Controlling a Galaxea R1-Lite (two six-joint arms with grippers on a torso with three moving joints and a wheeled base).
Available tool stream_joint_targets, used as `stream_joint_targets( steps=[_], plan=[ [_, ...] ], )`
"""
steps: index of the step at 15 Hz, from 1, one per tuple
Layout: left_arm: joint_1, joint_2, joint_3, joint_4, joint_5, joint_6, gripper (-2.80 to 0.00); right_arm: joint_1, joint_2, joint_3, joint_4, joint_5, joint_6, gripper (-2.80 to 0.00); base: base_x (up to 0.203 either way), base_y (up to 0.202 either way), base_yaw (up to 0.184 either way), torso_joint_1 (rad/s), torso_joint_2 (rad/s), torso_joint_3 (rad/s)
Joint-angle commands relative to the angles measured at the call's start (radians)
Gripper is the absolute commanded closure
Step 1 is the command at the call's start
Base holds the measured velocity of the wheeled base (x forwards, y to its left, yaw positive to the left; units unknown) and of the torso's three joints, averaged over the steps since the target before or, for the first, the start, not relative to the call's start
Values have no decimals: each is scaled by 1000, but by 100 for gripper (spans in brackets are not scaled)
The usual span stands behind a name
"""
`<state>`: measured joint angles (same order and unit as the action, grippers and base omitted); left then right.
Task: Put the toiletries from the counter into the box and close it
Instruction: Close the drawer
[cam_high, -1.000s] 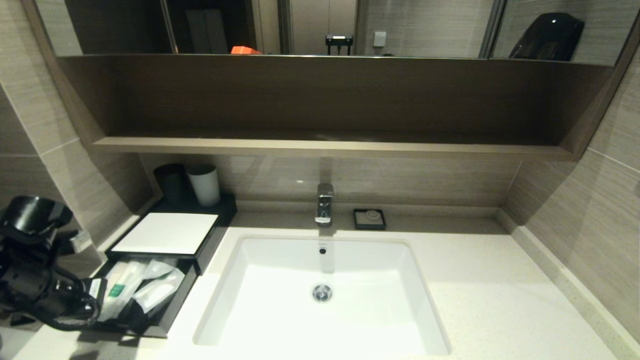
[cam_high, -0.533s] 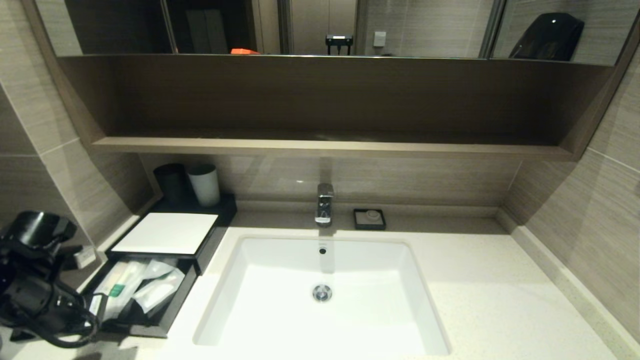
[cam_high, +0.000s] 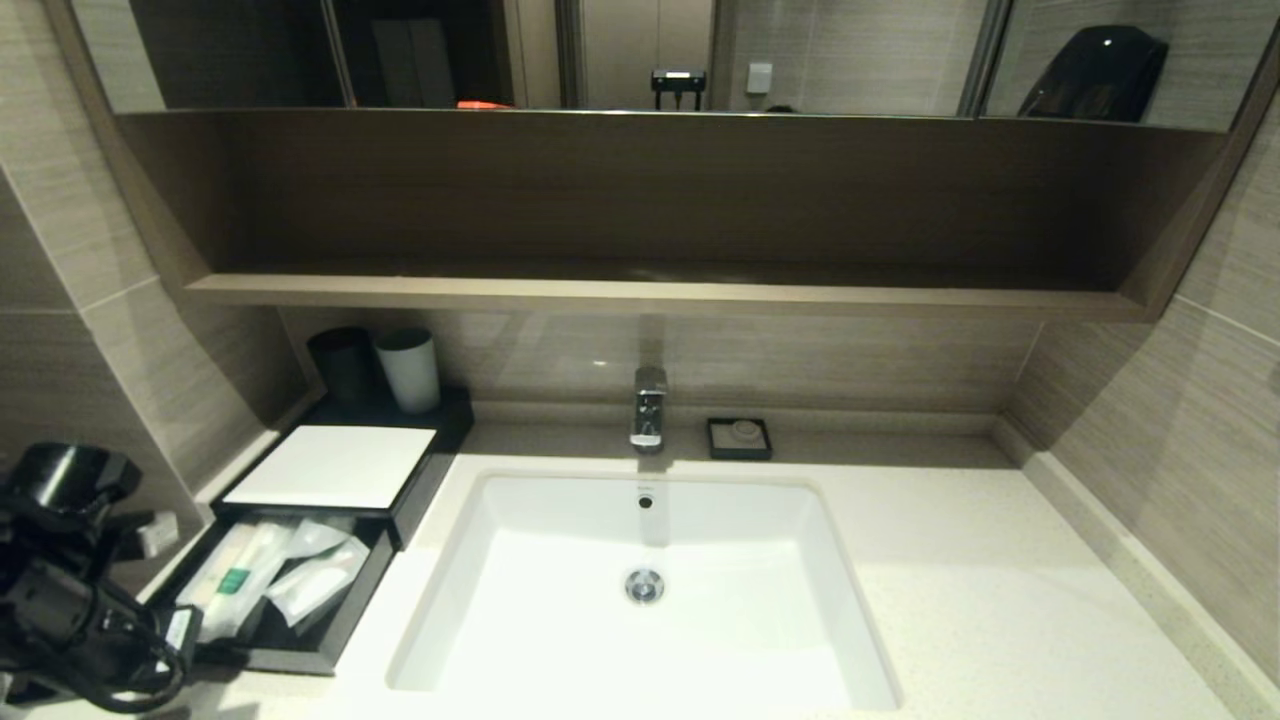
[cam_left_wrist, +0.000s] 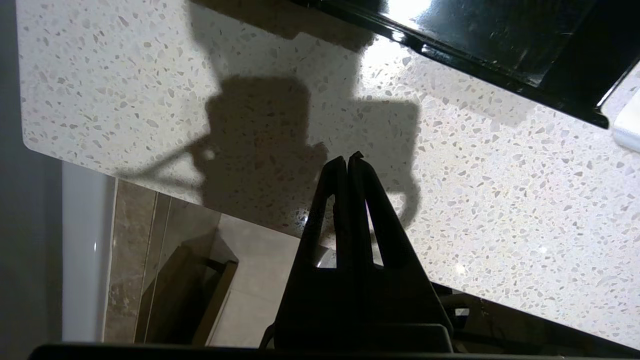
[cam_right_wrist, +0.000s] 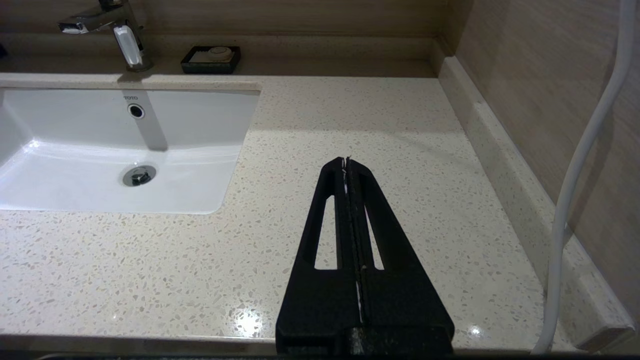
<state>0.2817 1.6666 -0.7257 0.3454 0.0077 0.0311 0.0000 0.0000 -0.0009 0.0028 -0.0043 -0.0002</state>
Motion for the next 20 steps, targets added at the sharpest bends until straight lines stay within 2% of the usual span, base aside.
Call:
stream_joint_targets(
  steps=[1, 6, 20],
  plan=[
    [4, 41, 0, -7, 0, 0, 0, 0, 0, 0, 0, 0, 0, 0, 0, 0, 0, 0, 0, 0],
    [3, 83, 0, -23, 2, 1, 0, 0, 0, 0, 0, 0, -1, 0, 0, 0, 0, 0, 0, 0],
    [2, 208, -13, -175, 3, -7, 0, 0, 0, 1, 0, 0, -1, 0, 0, 0, 0, 0, 0, 0]
  ],
)
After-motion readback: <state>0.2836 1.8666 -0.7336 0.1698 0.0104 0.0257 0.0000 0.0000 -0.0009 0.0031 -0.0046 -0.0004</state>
